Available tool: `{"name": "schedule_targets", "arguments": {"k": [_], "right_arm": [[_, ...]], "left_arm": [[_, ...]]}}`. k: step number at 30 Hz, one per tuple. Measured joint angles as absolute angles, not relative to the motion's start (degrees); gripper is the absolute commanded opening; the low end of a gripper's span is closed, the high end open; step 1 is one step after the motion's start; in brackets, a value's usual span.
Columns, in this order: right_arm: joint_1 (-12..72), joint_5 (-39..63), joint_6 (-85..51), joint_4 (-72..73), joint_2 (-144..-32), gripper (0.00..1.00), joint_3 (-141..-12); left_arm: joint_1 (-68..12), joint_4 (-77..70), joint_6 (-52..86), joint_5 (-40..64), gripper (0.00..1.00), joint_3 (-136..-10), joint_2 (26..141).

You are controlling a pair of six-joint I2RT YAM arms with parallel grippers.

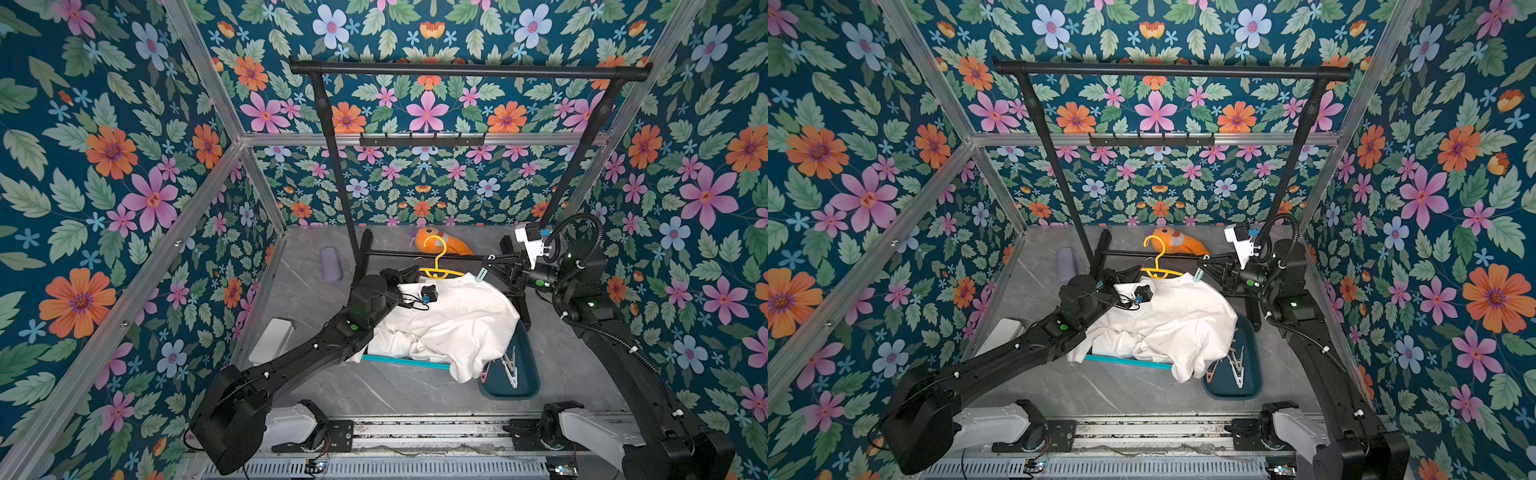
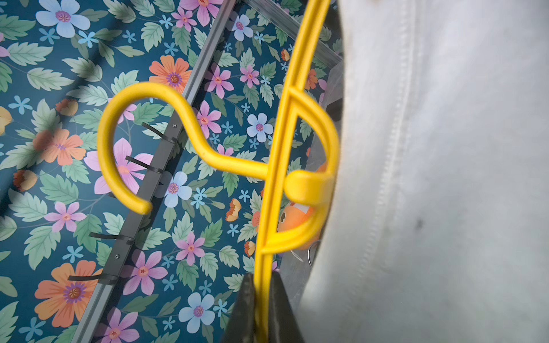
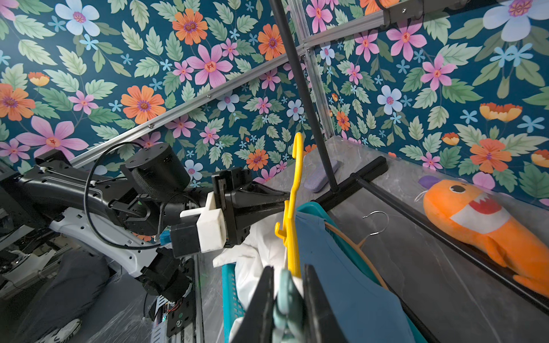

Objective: Use clothespins to secure the t-shirt on both sides of the hanger
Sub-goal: Clamp the T-shirt on the hanger.

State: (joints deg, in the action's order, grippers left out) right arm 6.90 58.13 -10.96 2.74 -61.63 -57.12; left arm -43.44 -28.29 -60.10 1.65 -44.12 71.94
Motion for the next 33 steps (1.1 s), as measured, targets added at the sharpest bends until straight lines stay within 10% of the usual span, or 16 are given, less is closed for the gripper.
{"name": "schedule_targets", "arguments": {"k": [33], "right_arm": [[6.63, 61.19, -18.9, 13.5, -59.42, 0.0, -47.29]], "left_arm": [[-43.38, -27.0, -57.76, 1.39, 0.0, -44.29, 72.2]]}}
